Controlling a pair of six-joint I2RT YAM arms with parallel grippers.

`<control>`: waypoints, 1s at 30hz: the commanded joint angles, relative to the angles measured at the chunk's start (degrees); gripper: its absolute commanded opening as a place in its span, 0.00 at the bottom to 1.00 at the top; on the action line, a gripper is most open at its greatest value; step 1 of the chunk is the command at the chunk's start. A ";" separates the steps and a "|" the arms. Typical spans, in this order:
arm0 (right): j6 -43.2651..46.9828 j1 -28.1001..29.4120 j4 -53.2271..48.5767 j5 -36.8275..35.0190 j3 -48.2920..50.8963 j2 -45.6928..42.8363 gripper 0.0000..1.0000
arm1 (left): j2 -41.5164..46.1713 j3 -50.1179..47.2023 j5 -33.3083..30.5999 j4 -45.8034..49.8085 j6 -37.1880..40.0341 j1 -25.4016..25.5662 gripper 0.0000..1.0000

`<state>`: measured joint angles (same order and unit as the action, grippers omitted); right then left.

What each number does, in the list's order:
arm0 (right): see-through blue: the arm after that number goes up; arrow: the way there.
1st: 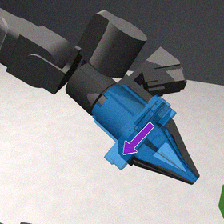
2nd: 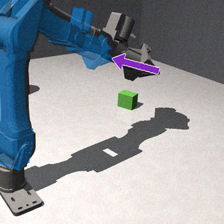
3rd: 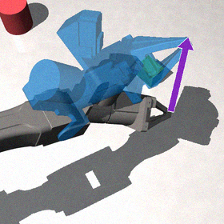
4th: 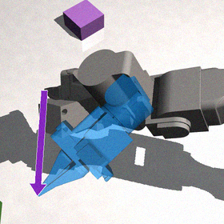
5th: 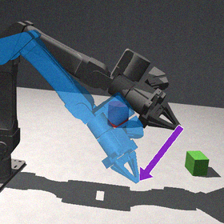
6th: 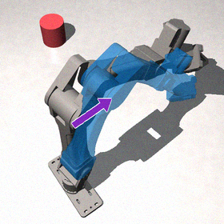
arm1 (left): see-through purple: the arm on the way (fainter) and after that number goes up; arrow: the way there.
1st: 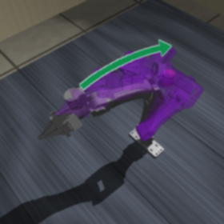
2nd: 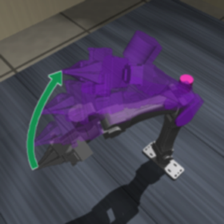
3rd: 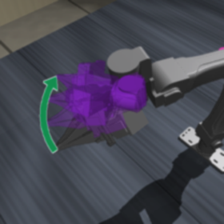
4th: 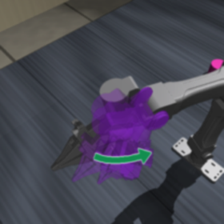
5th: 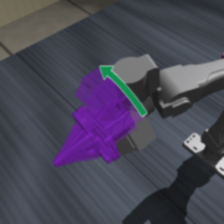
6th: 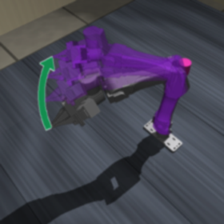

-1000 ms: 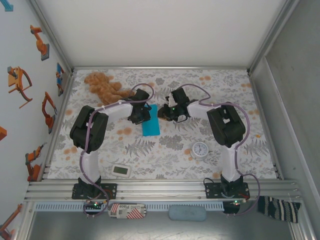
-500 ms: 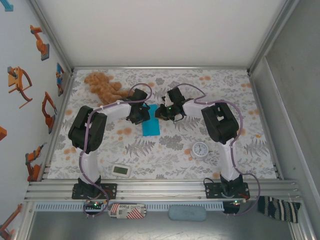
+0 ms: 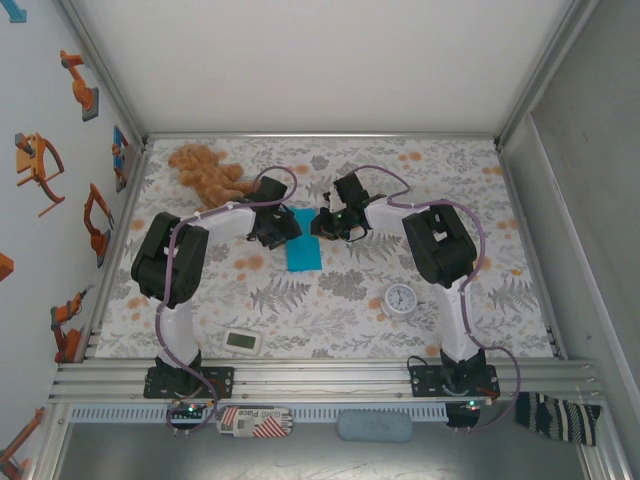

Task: Fold a paper plane with a square sheet of paper (pick it up from the middle)
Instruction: Move the square sheet of paper to the center of the table.

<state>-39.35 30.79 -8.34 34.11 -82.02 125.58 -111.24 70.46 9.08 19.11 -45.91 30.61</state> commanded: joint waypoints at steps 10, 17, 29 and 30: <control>-3.02 -0.89 2.52 -2.05 4.64 -7.29 0.13 | -4.31 2.17 8.91 -0.06 5.12 0.94 0.31; -5.16 -3.88 6.14 -5.69 12.03 -15.95 0.13 | -2.87 2.62 12.76 -0.04 9.31 2.21 0.27; -1.13 -4.24 1.19 -5.13 17.06 -16.28 0.13 | -1.41 0.35 14.20 -0.59 11.24 4.21 0.27; -0.95 -4.17 0.77 -4.52 16.53 -15.31 0.13 | -1.52 0.47 13.87 -0.57 11.12 4.20 0.27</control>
<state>-42.19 26.37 -5.23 29.02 -64.88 108.47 -113.69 71.22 22.98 18.00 -36.29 34.89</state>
